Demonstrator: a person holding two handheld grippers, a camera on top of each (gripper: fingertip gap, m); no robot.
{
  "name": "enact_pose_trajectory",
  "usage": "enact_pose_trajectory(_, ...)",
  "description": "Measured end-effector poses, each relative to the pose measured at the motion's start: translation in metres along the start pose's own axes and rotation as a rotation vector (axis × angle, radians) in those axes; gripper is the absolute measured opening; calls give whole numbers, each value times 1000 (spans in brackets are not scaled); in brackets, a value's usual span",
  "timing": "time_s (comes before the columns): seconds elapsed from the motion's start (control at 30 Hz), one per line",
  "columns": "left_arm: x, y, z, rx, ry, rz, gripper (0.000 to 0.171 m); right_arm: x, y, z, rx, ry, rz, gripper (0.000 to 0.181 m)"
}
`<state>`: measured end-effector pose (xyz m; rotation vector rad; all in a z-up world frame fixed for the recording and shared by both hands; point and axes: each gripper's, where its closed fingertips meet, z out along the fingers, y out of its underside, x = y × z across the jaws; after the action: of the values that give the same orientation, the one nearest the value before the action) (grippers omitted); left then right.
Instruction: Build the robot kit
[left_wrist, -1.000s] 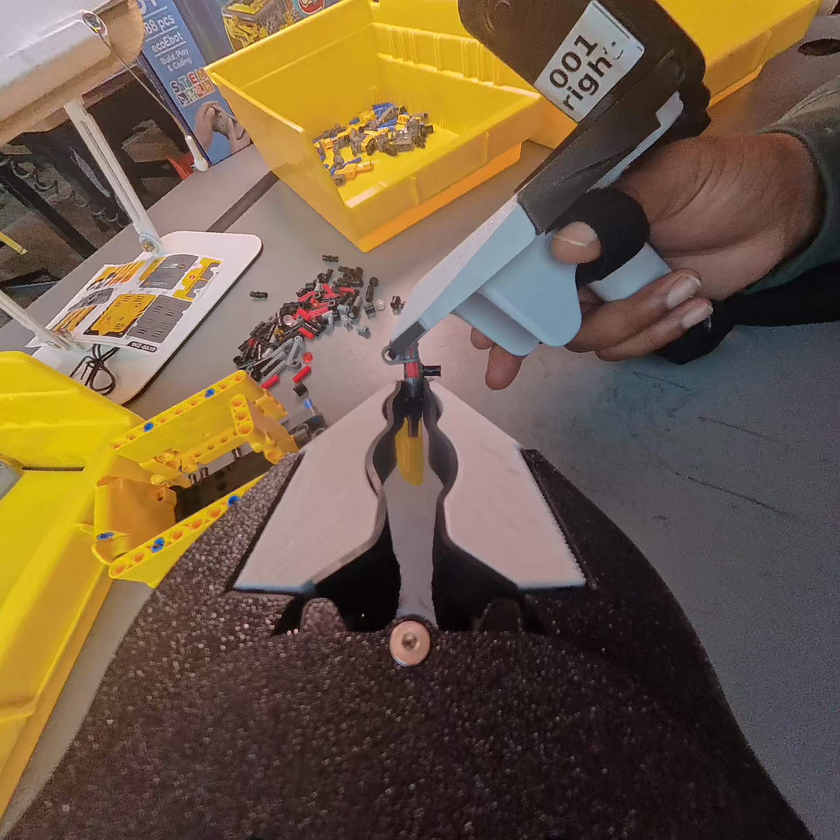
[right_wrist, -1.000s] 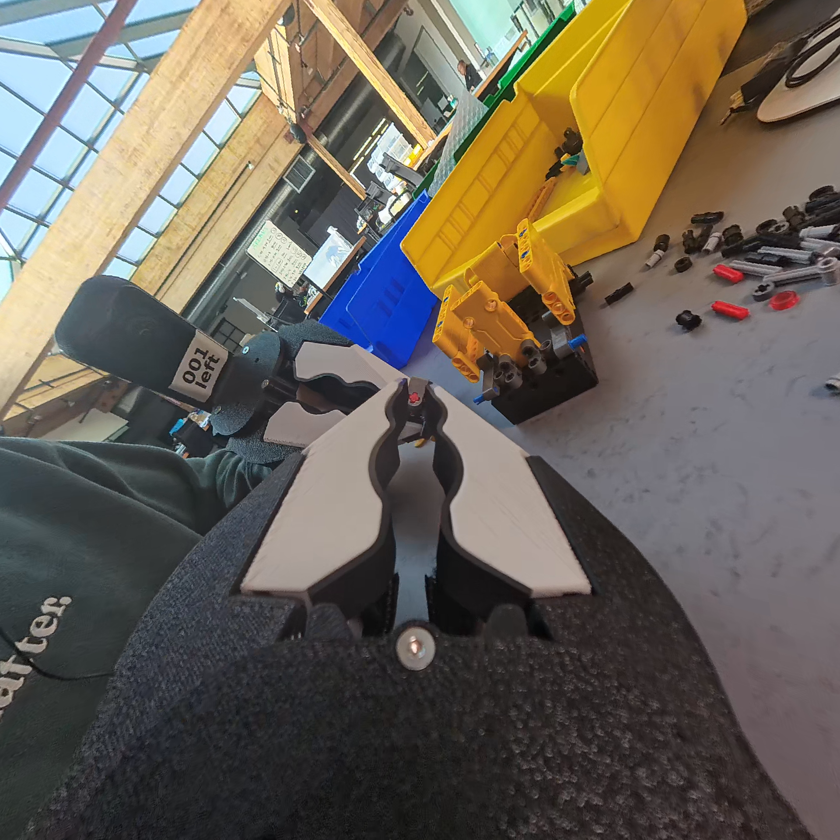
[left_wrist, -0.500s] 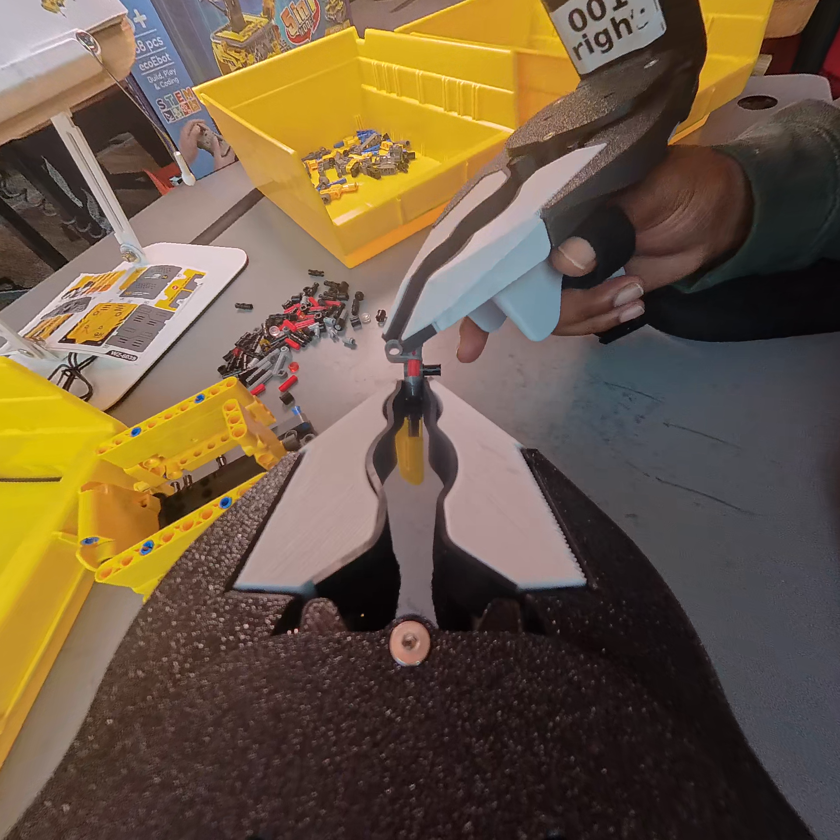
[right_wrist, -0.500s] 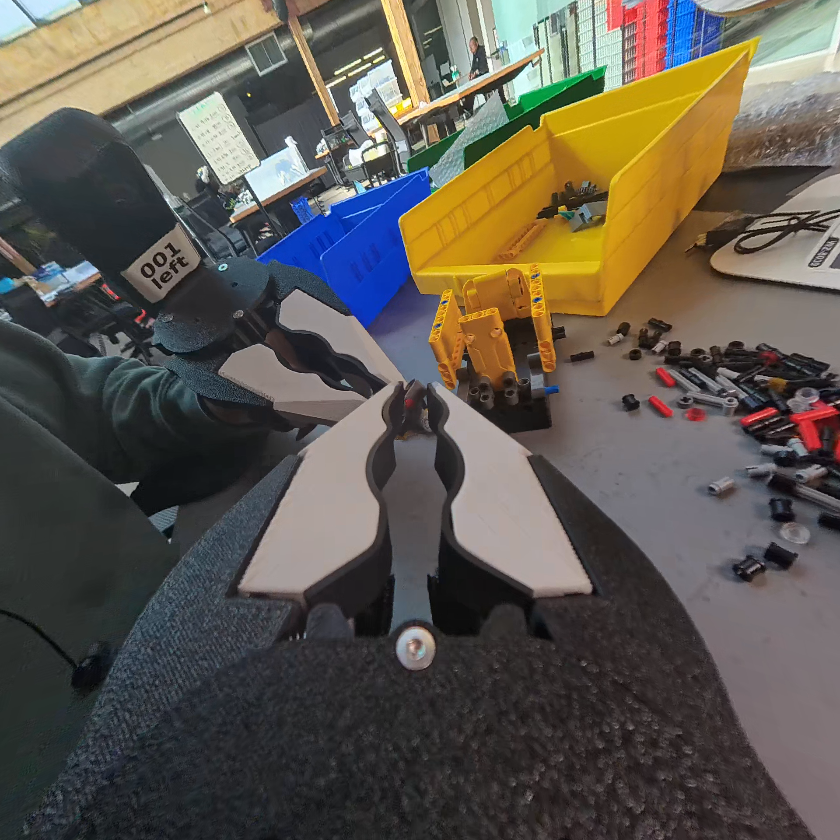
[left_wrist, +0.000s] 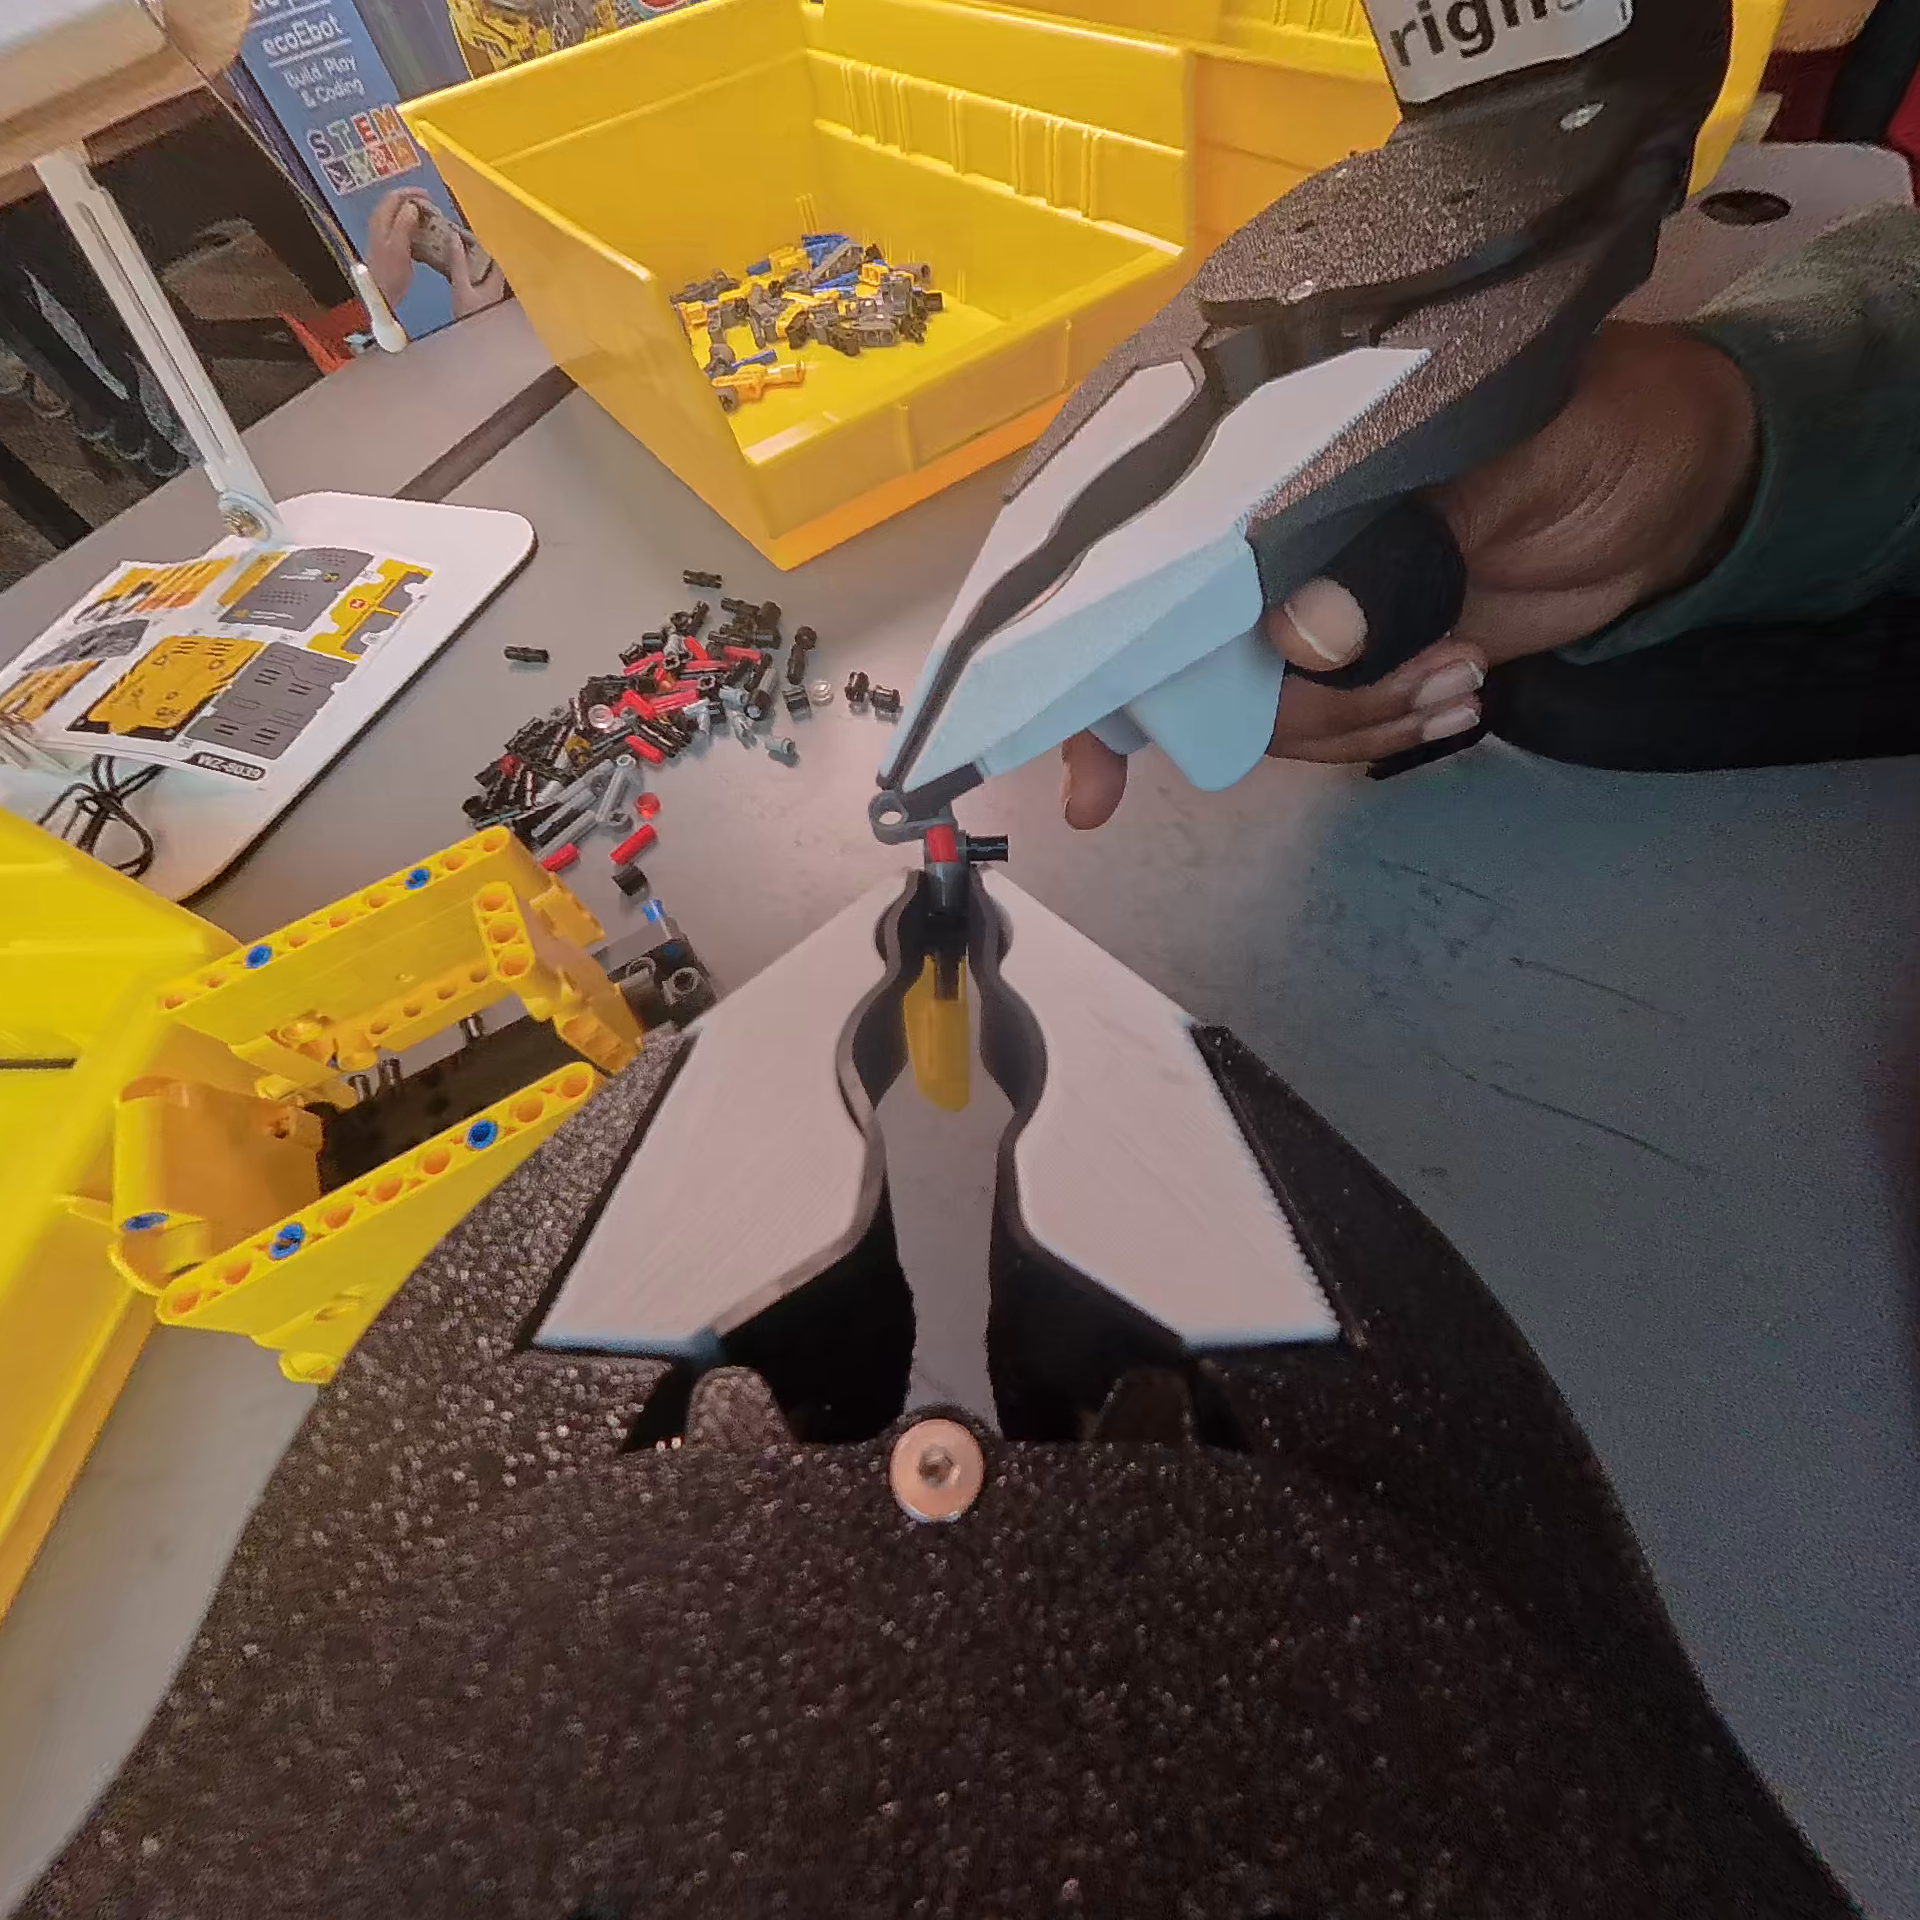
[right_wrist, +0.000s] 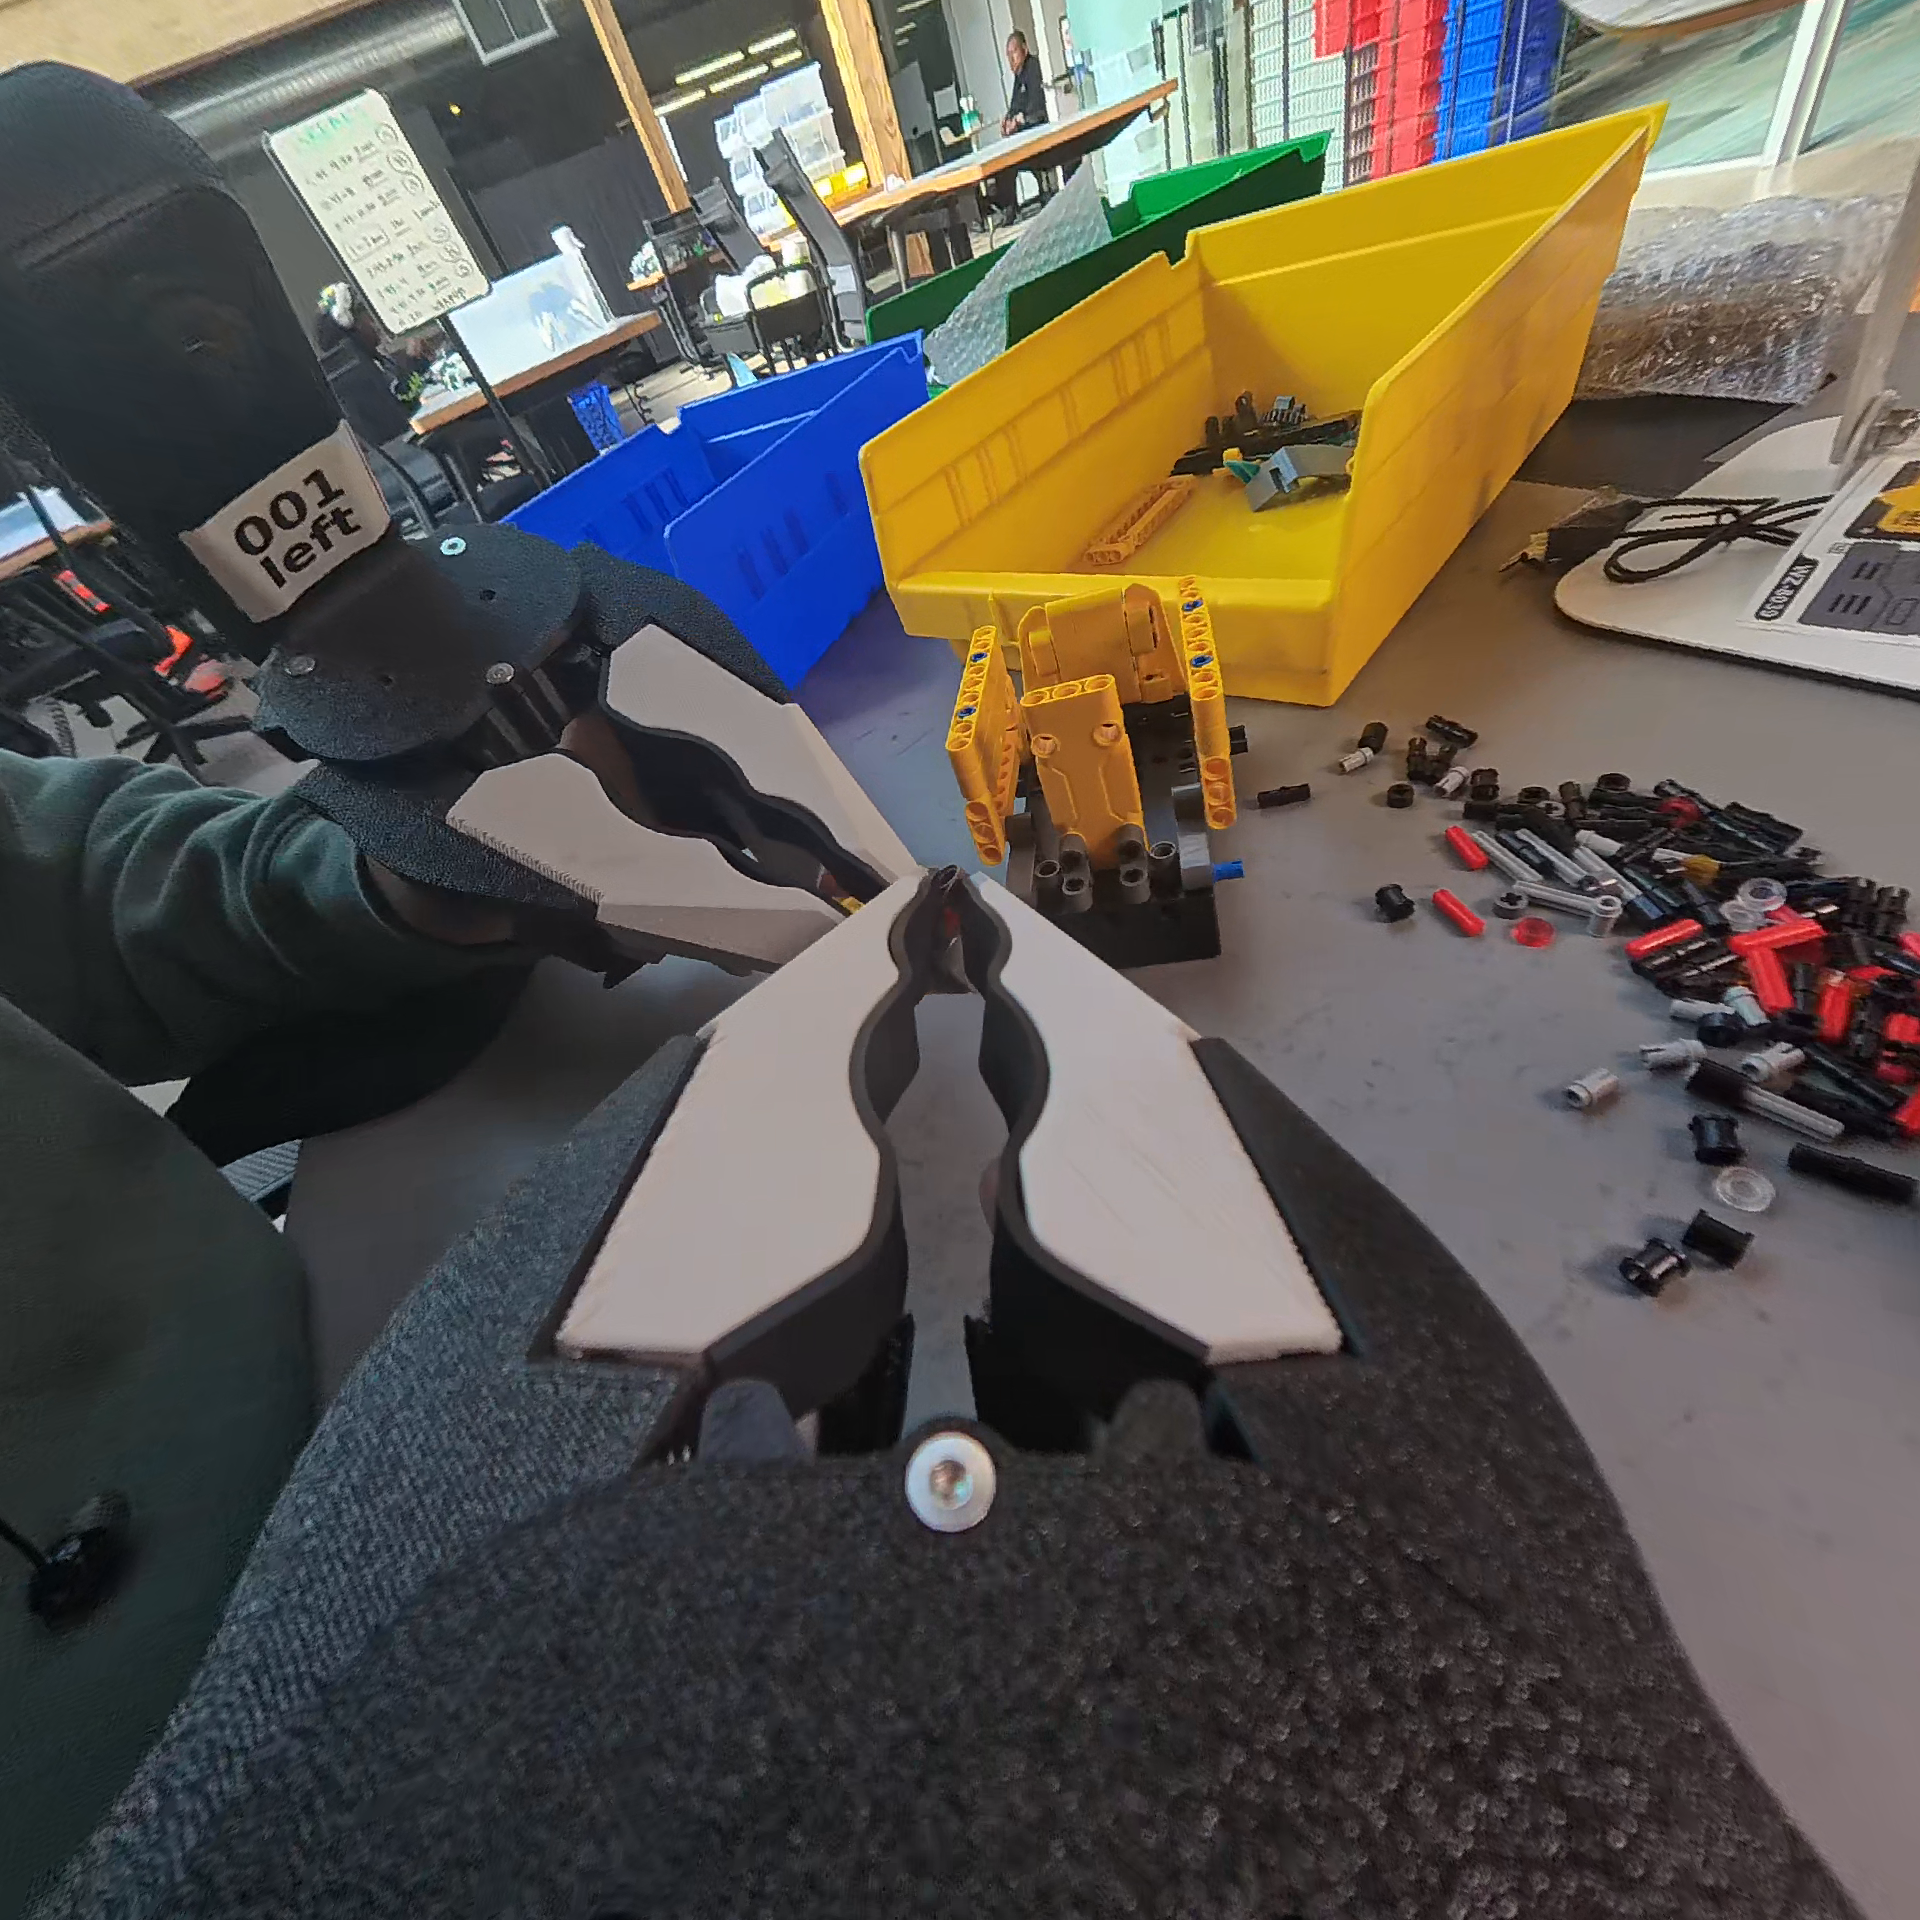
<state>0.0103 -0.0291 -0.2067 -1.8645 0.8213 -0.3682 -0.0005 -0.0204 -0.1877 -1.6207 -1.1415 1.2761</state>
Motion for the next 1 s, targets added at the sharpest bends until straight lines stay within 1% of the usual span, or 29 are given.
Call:
enact_pose_trajectory(0.13, -2, -1, -1, 9, 6, -34, 6, 1, -3, 1, 23, 39, -40, 2)
enact_pose_trajectory(0.23, -6, -3, -3, 24, 1, -61, 6, 0, -6, 1, 58, 21, 6, 4)
enact_pose_trajectory(0.3, -8, -5, -5, 38, -3, -80, 6, -3, -8, 1, 73, -1, 13, 9)
enact_pose_trajectory(0.47, -9, -8, -8, 68, 12, -119, 6, -5, -12, 1, 98, 12, -46, 9)
enact_pose_trajectory(0.8, -8, -15, -12, 132, 81, -247, 6, -9, -17, -2, 126, 34, -200, 6)
enact_pose_trajectory(1.0, -6, -18, -13, 154, 107, -288, 6, -10, -20, -4, 125, 109, -363, 5)
